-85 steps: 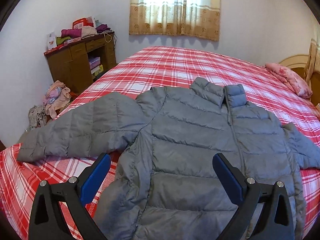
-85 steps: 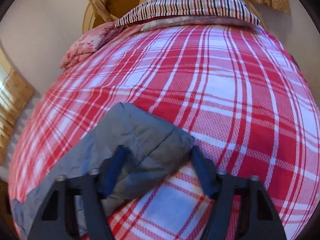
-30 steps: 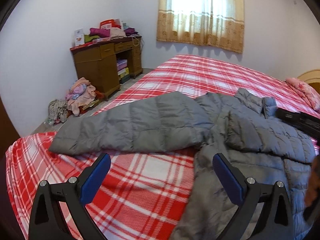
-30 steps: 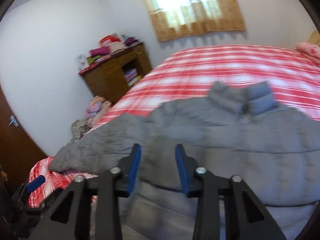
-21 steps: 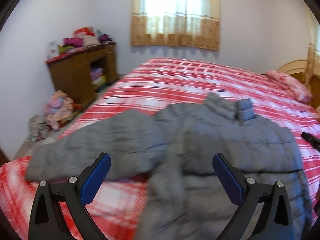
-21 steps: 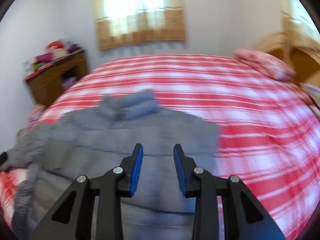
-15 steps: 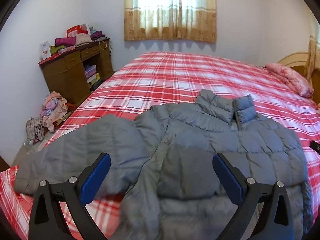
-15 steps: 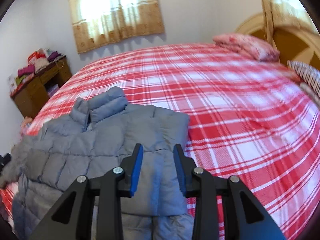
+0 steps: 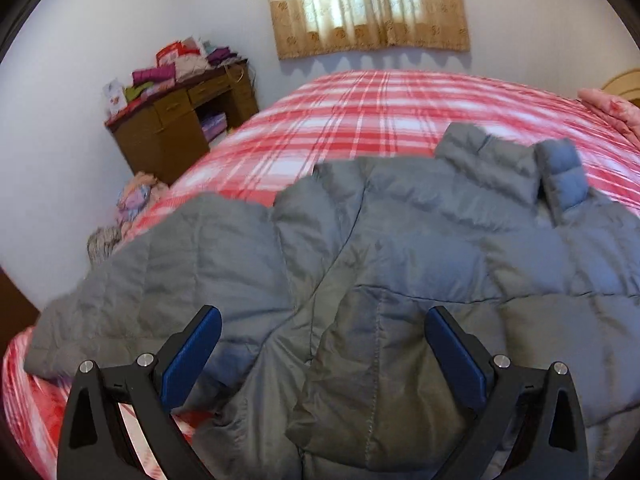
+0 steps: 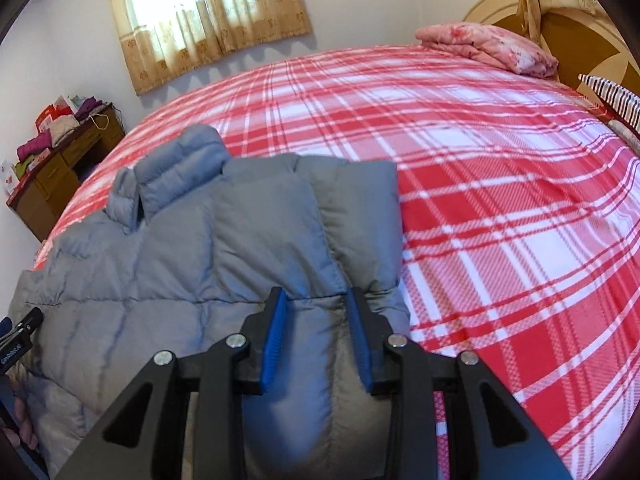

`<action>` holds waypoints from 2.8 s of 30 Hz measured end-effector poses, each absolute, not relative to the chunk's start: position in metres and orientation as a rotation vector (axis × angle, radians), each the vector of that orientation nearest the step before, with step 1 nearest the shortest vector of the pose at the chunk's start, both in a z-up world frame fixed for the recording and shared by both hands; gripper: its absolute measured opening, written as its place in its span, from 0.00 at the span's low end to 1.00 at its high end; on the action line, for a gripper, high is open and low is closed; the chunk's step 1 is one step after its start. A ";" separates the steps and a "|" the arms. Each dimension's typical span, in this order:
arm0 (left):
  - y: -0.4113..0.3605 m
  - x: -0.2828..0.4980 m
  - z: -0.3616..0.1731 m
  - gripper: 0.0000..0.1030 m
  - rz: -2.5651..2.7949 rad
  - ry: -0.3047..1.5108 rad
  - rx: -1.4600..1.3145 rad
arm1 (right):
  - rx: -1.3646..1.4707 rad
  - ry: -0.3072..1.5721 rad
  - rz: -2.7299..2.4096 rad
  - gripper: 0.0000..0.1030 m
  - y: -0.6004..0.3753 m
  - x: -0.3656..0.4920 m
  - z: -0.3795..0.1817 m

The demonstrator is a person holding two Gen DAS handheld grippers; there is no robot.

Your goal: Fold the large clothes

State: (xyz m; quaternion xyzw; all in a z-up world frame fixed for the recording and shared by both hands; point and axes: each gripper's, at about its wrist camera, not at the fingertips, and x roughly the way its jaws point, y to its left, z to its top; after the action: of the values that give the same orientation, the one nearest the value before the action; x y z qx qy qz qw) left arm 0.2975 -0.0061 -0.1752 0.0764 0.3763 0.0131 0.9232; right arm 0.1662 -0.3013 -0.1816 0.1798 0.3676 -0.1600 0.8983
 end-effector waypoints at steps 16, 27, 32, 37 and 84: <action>-0.004 0.312 -0.198 0.99 0.034 0.872 0.133 | 0.250 0.759 -0.354 0.37 -0.273 0.155 -0.150; 0.000 0.293 -0.195 0.99 0.034 0.868 0.164 | 0.265 0.874 -0.324 0.41 -0.264 0.149 -0.185; -0.001 0.298 -0.198 0.99 0.031 0.874 0.161 | 0.177 0.845 -0.359 0.42 -0.249 0.143 -0.189; 0.015 0.290 -0.184 0.99 0.010 0.864 0.085 | 0.188 0.827 -0.353 0.45 -0.252 0.144 -0.188; 0.307 0.260 -0.154 0.18 0.405 0.740 -0.259 | 0.172 0.659 -0.249 0.77 -0.192 0.069 -0.120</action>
State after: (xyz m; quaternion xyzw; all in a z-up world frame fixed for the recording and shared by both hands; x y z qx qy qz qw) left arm 0.2600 0.3069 -0.1542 -0.1252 0.3580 0.1958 0.9043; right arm 0.0688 -0.1917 -0.1205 0.0839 0.3224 -0.1220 0.9349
